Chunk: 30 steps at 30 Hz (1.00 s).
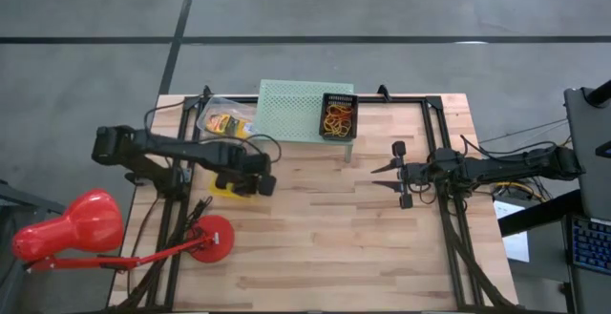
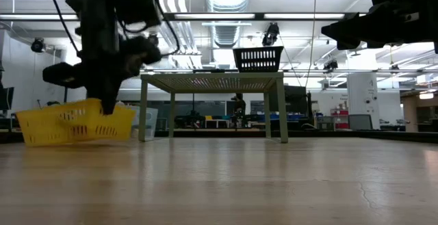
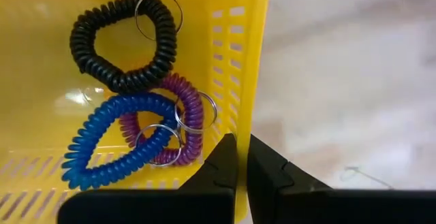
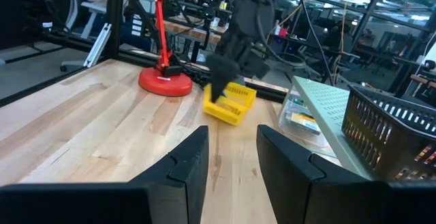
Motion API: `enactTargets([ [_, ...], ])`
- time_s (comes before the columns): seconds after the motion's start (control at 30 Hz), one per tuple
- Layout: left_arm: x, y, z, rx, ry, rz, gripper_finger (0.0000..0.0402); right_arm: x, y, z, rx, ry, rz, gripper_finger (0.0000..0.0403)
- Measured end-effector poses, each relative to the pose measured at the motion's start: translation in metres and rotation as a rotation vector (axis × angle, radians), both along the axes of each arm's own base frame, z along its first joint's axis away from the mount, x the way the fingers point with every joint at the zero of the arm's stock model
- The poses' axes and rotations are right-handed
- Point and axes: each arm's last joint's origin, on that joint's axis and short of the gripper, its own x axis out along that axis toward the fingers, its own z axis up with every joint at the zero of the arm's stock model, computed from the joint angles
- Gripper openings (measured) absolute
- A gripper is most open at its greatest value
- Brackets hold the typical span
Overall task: Pick & Place Office Desk Supplies
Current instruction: Put the yellow bin on the shelf
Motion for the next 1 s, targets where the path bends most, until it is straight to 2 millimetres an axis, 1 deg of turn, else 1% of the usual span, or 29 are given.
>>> enactTargets([
  [0.17,0.010,-0.022,0.011,-0.014,-0.072,-0.074,0.0014,0.000,0.000,0.000,0.000,0.000,0.000,0.0121],
  [0.3,0.012,-0.033,0.014,-0.014,-0.095,-0.115,0.0014,0.000,0.000,0.000,0.000,0.000,0.000,0.0121],
  [0.5,0.010,-0.040,0.012,0.017,-0.089,-0.154,0.0014,0.000,0.000,0.000,0.000,0.000,0.000,0.0121],
  [0.63,0.010,-0.046,0.009,0.046,-0.086,-0.239,0.0014,0.000,0.000,0.000,0.000,0.000,0.000,0.0121],
  [0.7,0.008,-0.049,0.008,0.061,-0.062,-0.255,0.0014,0.000,0.000,0.000,0.000,0.001,0.000,0.0121],
  [0.77,0.004,-0.050,0.007,0.077,-0.006,-0.235,0.0014,0.000,0.000,0.000,0.000,0.000,0.000,0.0121],
  [0.87,0.002,-0.049,0.011,0.096,0.040,-0.203,0.0014,0.000,0.000,0.000,0.000,0.000,0.000,0.0121],
  [1.0,0.003,-0.047,0.024,0.151,0.071,-0.194,0.0014,0.000,0.000,0.000,0.000,0.000,0.000,0.0121],
])
